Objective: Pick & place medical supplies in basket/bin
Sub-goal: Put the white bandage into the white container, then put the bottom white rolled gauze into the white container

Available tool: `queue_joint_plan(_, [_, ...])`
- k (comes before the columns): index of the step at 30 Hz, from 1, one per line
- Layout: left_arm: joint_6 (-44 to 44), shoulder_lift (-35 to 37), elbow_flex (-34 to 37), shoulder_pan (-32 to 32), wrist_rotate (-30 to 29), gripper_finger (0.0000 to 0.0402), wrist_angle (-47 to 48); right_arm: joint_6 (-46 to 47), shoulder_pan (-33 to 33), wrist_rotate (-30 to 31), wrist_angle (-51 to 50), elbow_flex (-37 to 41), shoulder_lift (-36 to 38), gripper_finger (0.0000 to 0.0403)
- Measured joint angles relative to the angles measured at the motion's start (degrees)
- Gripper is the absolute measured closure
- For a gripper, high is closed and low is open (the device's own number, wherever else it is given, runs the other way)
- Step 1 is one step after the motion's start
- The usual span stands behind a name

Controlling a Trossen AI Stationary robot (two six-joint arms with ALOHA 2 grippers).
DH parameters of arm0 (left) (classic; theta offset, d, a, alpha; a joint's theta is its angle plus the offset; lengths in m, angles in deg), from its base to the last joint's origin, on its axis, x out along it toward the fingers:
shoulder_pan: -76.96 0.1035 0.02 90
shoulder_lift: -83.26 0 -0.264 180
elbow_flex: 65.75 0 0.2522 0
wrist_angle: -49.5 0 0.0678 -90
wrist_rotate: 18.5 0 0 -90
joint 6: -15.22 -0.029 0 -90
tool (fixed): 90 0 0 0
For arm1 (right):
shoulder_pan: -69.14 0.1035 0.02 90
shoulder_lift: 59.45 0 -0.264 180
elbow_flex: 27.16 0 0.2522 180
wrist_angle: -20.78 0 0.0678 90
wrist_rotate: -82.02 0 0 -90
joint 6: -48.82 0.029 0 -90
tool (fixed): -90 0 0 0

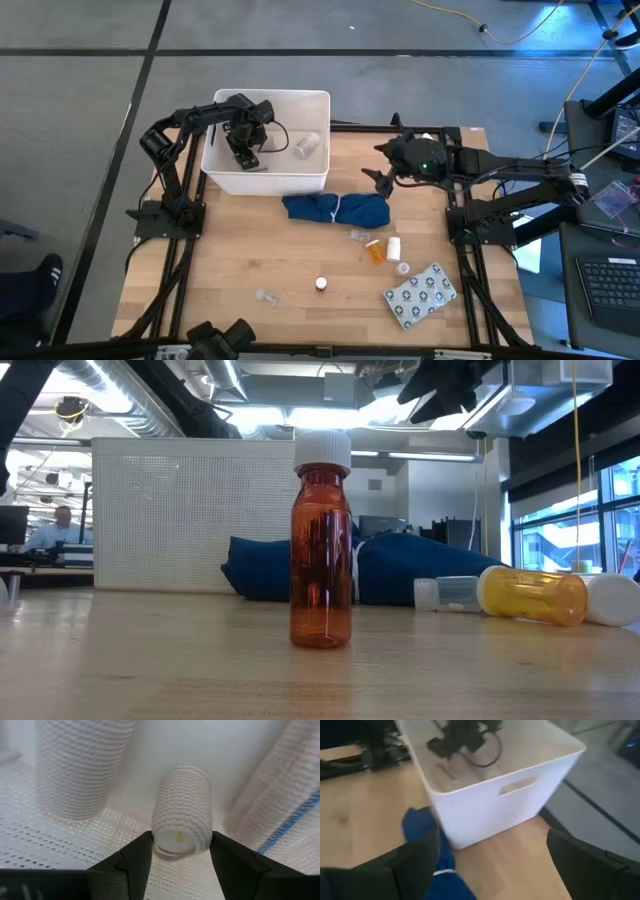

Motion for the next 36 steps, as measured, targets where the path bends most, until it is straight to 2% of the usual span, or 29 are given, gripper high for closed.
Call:
queue_joint_plan(3, [0.03, 0.01, 0.0, -0.02, -0.39, 0.0204, -0.01, 1.83, 0.02, -0.83, -1.05, 0.0, 0.02, 0.0042])
queue_joint_plan(11, [1.84, 0.02, -0.16, -0.02, -3.06, 0.014, 1.44, 3.95, 0.02, -0.68, -4.71, 0.0, 0.0, 0.0042])
queue_joint_plan(16, [2.7, 0.19, -3.65, -0.02, -0.91, 0.0138, 7.42, 9.72, -1.41, 4.21, -8.56, 0.02, 1.02, 0.0042])
queue_joint_plan(22, [4.11, 2.98, -10.36, 0.0, -1.41, 0.0141, 9.4, 13.91, -4.35, 4.71, -12.09, 0.02, 3.34, 0.0042])
queue_joint_plan(28, [6.33, 7.97, -17.35, -0.02, -1.03, 0.0141, 8.62, 5.73, -5.1, 0.03, -15.47, 0.02, 3.42, 0.0042])
queue_joint_plan(31, [8.05, 11.82, -19.15, -0.15, 2.02, 0.0141, 4.6, 5.94, -5.16, 0.56, -18.08, 0.02, 2.42, 0.0042])
queue_joint_plan(34, [9.47, 16.93, -19.21, -0.24, 7.27, 0.0141, -2.27, 4.81, -5.76, 0.81, -23.44, 0.02, 0.64, 0.0042])
queue_joint_plan(36, [11.18, 20.45, -19.23, -0.39, 11.18, 0.0141, -6.88, 7.24, -6.61, 2.24, -27.28, 0.02, -1.12, 0.0042])
